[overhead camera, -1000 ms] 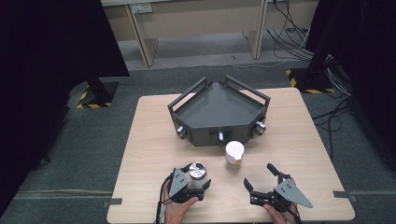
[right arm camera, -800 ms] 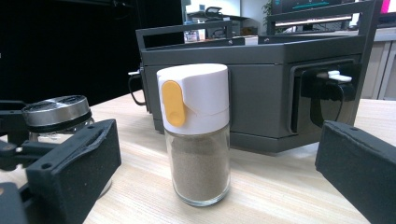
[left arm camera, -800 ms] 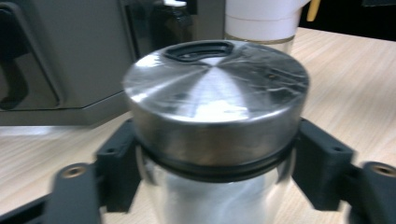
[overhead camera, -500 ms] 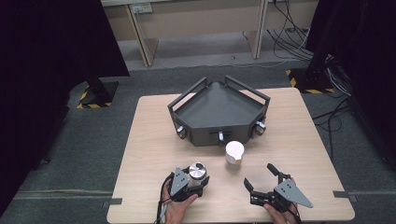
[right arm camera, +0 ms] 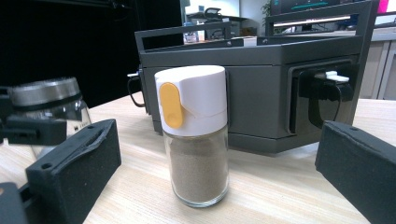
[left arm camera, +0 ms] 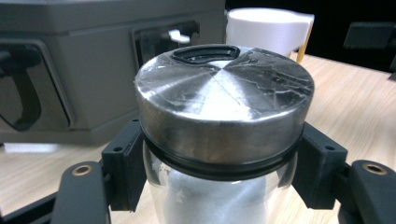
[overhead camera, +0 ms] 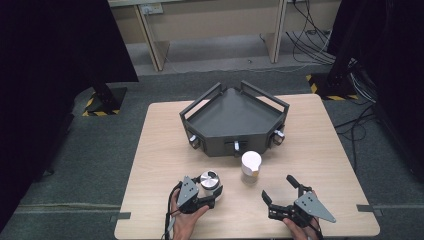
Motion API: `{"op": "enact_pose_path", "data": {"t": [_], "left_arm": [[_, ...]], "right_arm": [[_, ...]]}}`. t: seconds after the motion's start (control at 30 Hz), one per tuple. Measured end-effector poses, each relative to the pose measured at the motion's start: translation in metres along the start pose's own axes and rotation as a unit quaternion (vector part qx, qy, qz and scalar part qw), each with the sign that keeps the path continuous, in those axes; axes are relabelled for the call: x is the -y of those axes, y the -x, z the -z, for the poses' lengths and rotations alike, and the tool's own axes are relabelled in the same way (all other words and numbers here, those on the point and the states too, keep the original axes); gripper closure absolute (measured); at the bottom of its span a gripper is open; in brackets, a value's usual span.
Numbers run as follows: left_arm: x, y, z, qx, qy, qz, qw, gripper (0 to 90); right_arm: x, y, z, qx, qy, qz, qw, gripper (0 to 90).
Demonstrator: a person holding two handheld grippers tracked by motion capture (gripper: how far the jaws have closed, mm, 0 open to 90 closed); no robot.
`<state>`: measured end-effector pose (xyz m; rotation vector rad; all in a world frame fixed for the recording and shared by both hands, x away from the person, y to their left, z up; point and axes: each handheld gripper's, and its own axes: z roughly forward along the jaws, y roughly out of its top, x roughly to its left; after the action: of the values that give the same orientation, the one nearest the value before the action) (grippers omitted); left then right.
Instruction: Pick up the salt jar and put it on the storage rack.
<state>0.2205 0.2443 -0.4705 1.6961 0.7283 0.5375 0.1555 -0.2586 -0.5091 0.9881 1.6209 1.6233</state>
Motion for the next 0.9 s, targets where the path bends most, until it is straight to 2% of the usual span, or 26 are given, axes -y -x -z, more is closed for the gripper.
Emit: {"op": "enact_pose_path", "data": {"t": [0.1, 0.2, 0.27, 0.33, 0.37, 0.4, 0.43, 0.47, 0.5, 0.53, 0.6, 0.67, 0.7, 0.77, 0.83, 0.9], "left_arm": [[-0.015, -0.006, 0.003, 0.004, 0.003, -0.005, 1.0000, 30.2], [-0.022, -0.009, 0.005, 0.004, 0.010, -0.002, 0.9999, 30.3], [-0.036, -0.014, 0.006, 0.004, 0.015, -0.005, 0.9999, 30.3], [-0.041, -0.015, 0.007, 0.004, 0.018, -0.005, 0.9998, 30.3], [-0.052, -0.019, 0.006, 0.004, 0.021, -0.006, 0.9998, 30.3], [-0.052, -0.019, 0.006, 0.004, 0.021, -0.006, 0.9998, 30.3], [-0.063, -0.024, 0.005, 0.004, 0.022, -0.006, 0.9997, 30.3], [-0.063, -0.024, 0.005, 0.004, 0.022, -0.006, 0.9997, 30.3], [-0.069, -0.026, 0.003, 0.002, 0.022, -0.007, 0.9997, 30.3], [-0.082, -0.029, 0.000, -0.001, 0.020, -0.015, 0.9997, 30.3], [-0.088, -0.031, -0.002, -0.003, 0.020, -0.017, 0.9997, 30.3], [-0.106, -0.036, -0.008, -0.007, 0.017, -0.021, 0.9996, 30.3], [-0.106, -0.036, -0.008, -0.007, 0.017, -0.021, 0.9996, 30.3], [-0.116, -0.040, -0.013, -0.007, 0.017, -0.021, 0.9996, 30.3], [-0.129, -0.046, -0.020, -0.003, 0.017, -0.011, 0.9998, 30.3], [-0.133, -0.048, -0.023, -0.003, 0.017, -0.008, 0.9998, 30.3]], "right_arm": [[0.000, 0.000, 0.000, 0.000, 0.000, -0.001, 1.0000, 0.3], [0.000, 0.000, 0.000, 0.000, 0.000, -0.001, 1.0000, 0.3], [0.000, 0.001, 0.000, 0.000, 0.000, -0.002, 1.0000, 0.2], [0.000, 0.001, 0.000, 0.000, 0.000, -0.002, 1.0000, 0.3], [0.000, 0.001, 0.000, 0.000, 0.000, -0.003, 1.0000, 0.3], [0.000, 0.001, 0.000, 0.000, 0.000, -0.003, 1.0000, 0.3], [0.000, 0.001, 0.000, 0.000, 0.001, -0.003, 1.0000, 0.3], [0.000, 0.001, 0.000, 0.000, 0.001, -0.003, 1.0000, 0.3], [0.000, 0.001, 0.000, 0.000, 0.001, -0.005, 1.0000, 0.3], [0.000, 0.001, 0.000, 0.000, 0.002, -0.005, 1.0000, 0.3], [0.000, 0.001, 0.000, -0.001, 0.002, -0.006, 1.0000, 0.3], [0.001, 0.002, 0.000, 0.000, 0.002, -0.007, 1.0000, 0.2], [0.001, 0.002, 0.000, 0.000, 0.002, -0.007, 1.0000, 0.2], [0.001, 0.003, 0.001, 0.001, 0.003, -0.009, 1.0000, 0.3], [0.001, 0.003, 0.001, 0.001, 0.004, -0.011, 0.9999, 0.3], [0.001, 0.004, 0.001, 0.002, 0.003, -0.012, 0.9999, 0.3]]}}
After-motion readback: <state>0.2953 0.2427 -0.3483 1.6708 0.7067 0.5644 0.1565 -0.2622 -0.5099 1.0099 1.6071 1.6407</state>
